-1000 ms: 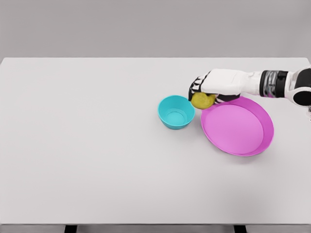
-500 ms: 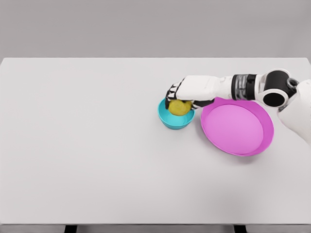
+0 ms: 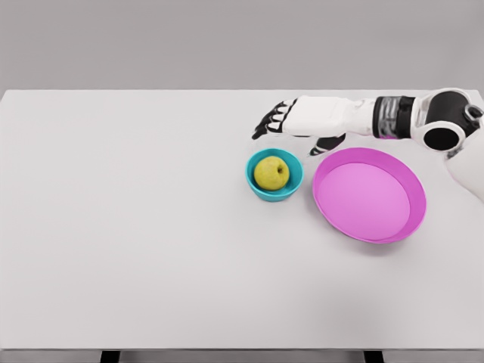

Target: Put the apple from the pink plate into the blue bowl with your right arm

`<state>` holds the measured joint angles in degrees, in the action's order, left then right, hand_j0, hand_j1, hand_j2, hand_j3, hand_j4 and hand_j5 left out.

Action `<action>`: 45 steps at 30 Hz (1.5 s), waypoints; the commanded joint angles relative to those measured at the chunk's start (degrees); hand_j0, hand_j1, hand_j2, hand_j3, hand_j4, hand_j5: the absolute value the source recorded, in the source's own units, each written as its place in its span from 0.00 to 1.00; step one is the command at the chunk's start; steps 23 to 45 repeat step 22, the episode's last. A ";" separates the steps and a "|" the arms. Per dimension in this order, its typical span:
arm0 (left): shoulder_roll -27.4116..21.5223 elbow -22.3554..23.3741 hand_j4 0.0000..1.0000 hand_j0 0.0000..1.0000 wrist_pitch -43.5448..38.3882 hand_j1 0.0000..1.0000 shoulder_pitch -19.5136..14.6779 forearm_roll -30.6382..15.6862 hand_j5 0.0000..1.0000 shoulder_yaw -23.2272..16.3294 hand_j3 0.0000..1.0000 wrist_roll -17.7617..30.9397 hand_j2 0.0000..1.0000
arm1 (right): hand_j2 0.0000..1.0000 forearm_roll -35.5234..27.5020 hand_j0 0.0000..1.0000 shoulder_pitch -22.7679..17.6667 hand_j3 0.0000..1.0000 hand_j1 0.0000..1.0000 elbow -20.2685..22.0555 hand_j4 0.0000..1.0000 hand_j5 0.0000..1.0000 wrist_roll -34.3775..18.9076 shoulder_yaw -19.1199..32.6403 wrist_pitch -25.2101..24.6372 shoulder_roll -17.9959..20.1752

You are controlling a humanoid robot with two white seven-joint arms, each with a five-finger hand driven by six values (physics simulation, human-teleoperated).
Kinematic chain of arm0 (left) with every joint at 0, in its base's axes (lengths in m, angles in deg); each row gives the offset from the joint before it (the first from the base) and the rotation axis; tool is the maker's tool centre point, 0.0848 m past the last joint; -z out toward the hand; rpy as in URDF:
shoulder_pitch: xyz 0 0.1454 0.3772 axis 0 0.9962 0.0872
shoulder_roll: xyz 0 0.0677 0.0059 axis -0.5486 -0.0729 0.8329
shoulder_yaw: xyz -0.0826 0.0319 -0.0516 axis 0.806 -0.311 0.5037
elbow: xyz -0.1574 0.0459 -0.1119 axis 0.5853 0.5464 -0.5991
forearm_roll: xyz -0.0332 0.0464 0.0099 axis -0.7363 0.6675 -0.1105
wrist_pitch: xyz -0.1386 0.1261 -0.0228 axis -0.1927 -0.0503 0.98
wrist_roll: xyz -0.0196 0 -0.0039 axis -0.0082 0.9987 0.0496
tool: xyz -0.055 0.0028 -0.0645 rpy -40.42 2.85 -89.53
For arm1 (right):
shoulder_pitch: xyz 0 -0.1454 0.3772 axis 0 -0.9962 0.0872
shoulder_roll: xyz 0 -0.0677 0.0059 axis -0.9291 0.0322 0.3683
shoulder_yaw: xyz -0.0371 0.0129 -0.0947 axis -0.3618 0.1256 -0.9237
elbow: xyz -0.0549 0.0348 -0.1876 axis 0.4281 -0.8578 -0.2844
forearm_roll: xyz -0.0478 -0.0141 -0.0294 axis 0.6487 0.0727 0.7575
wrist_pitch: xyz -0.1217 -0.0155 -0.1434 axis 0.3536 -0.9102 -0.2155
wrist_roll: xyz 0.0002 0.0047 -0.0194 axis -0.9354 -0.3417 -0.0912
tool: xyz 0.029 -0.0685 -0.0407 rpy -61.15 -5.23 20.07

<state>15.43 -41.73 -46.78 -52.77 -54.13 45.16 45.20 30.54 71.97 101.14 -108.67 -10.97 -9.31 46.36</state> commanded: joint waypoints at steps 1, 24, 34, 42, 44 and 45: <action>0.00 0.05 1.00 1.00 0.00 1.00 0.00 -0.02 1.00 -0.01 1.00 0.01 1.00 | 1.00 -0.70 1.00 -0.09 1.00 1.00 3.75 1.00 1.00 0.03 4.49 -0.17 4.97; 0.00 0.05 1.00 1.00 0.00 1.00 0.00 -0.02 1.00 -0.01 1.00 0.01 1.00 | 1.00 -3.52 1.00 -30.06 1.00 1.00 5.95 1.00 1.00 0.03 44.75 -0.17 -0.21; 0.00 0.05 1.00 1.00 0.00 1.00 0.00 -0.02 1.00 -0.01 1.00 0.01 1.00 | 1.00 -3.52 1.00 -30.06 1.00 1.00 5.95 1.00 1.00 0.03 44.75 -0.17 -0.21; 0.00 0.05 1.00 1.00 0.00 1.00 0.00 -0.02 1.00 -0.01 1.00 0.01 1.00 | 1.00 -3.52 1.00 -30.06 1.00 1.00 5.95 1.00 1.00 0.03 44.75 -0.17 -0.21; 0.00 0.05 1.00 1.00 0.00 1.00 0.00 -0.02 1.00 -0.01 1.00 0.01 1.00 | 1.00 -3.52 1.00 -30.06 1.00 1.00 5.95 1.00 1.00 0.03 44.75 -0.17 -0.21; 0.00 0.05 1.00 1.00 0.00 1.00 0.00 -0.02 1.00 -0.01 1.00 0.01 1.00 | 1.00 -3.52 1.00 -30.06 1.00 1.00 5.95 1.00 1.00 0.03 44.75 -0.17 -0.21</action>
